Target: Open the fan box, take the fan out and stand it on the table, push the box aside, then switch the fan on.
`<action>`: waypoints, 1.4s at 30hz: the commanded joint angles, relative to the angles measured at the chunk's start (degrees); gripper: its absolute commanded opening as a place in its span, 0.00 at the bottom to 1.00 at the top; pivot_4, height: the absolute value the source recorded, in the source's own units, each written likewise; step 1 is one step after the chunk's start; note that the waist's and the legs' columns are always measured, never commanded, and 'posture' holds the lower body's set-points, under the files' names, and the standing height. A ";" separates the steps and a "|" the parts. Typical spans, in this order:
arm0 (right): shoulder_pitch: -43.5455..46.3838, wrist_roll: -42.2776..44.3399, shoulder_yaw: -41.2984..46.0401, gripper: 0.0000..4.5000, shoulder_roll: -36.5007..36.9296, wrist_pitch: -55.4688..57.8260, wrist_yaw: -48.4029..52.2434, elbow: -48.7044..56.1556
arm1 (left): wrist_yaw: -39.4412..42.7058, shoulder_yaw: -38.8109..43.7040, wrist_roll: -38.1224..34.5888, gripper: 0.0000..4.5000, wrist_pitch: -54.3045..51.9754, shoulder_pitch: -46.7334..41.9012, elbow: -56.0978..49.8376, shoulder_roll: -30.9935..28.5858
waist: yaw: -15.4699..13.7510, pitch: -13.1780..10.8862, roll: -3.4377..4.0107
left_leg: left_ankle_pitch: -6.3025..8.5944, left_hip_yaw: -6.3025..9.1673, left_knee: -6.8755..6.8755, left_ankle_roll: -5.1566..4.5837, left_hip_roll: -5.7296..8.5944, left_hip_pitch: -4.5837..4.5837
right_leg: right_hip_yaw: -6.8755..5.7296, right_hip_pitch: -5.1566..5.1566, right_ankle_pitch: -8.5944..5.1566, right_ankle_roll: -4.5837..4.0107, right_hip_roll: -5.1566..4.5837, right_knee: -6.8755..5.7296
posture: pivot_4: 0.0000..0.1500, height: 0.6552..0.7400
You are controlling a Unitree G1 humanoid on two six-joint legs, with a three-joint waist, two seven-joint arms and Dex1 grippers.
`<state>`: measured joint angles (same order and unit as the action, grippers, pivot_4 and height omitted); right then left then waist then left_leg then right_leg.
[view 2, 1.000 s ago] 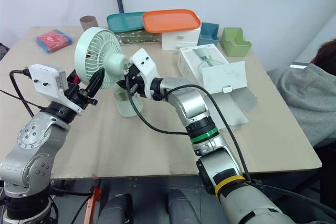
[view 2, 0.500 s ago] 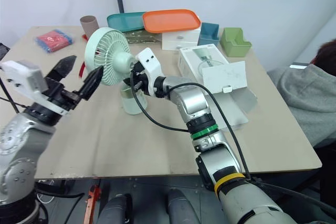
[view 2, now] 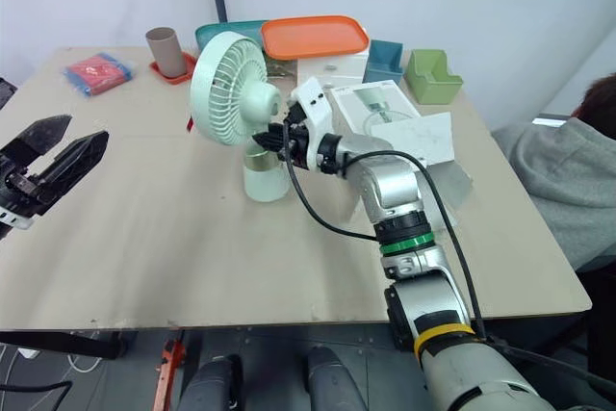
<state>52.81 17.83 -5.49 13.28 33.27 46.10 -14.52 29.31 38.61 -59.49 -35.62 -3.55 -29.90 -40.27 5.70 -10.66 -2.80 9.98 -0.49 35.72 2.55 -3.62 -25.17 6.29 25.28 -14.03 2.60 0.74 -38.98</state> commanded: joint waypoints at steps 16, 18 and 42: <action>-15.29 6.28 -6.28 0.09 3.14 -7.41 12.14 21.13 | 17.78 -15.00 13.61 0.01 11.43 12.07 4.57 5.25 | -0.02 -0.02 0.03 | -0.03 0.09 -0.06 0.18 -0.02 0.10 | -0.14 -0.03 -0.12 -0.07 -0.02 -0.06 | 1.00 1.00; -15.66 6.09 -7.28 0.09 3.41 -7.71 12.96 21.03 | 17.60 -17.10 16.00 0.01 12.39 11.83 4.91 5.60 | -0.04 -0.01 0.03 | -0.05 0.09 -0.05 0.18 -0.03 0.10 | -0.14 -0.02 -0.10 -0.05 -0.02 -0.06 | 1.00 1.00; -16.80 0.96 -10.53 0.09 2.99 -10.62 10.64 20.20 | 18.95 -29.04 26.99 0.01 18.01 7.48 10.82 8.31 | -0.12 -0.01 0.03 | -0.09 0.19 0.00 0.16 -0.02 0.12 | -0.20 -0.10 -0.06 -0.03 0.00 -0.07 | 1.00 1.00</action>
<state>36.13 18.61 -15.85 16.19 23.86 56.40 3.28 47.99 9.30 -33.07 -19.04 4.42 -18.98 -31.80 5.58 -10.67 -2.77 9.87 -0.28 35.73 2.71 -3.64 -25.05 6.06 25.17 -14.08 2.57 0.73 -39.05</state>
